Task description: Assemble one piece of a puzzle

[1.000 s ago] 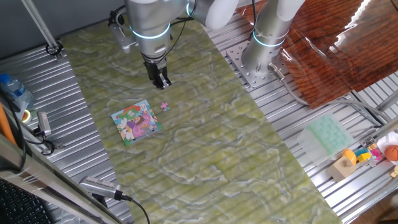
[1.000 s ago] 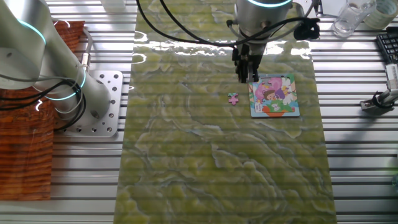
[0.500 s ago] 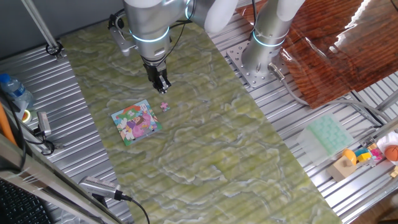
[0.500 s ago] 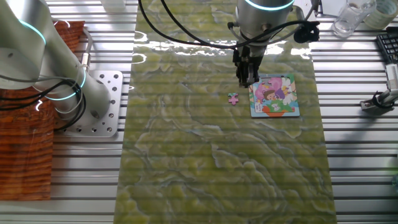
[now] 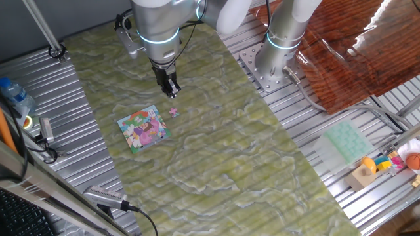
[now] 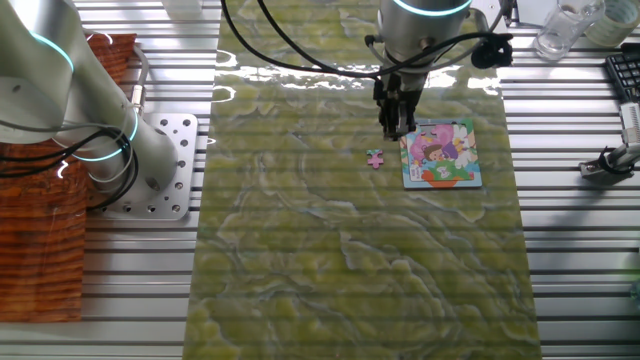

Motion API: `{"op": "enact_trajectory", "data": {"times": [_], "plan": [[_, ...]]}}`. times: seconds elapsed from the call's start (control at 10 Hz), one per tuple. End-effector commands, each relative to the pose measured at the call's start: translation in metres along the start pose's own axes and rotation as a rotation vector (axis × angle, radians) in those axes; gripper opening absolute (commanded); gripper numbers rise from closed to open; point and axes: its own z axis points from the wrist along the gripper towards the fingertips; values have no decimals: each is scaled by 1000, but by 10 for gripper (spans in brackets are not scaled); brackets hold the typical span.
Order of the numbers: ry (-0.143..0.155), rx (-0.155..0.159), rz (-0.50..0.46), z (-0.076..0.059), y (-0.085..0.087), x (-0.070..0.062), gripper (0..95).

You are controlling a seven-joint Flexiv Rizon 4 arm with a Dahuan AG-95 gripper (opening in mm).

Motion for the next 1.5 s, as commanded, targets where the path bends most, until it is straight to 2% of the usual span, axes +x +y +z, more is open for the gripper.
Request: {"op": "enact_trajectory", "data": {"times": [0.1, 1.2, 1.3, 1.5], "plan": [[0, 0, 0, 0, 0, 0, 190], [0, 0, 0, 0, 0, 0, 190], [-13, -9, -2, 32, 14, 0, 0], [-12, -9, -4, 32, 14, 0, 0]]}}
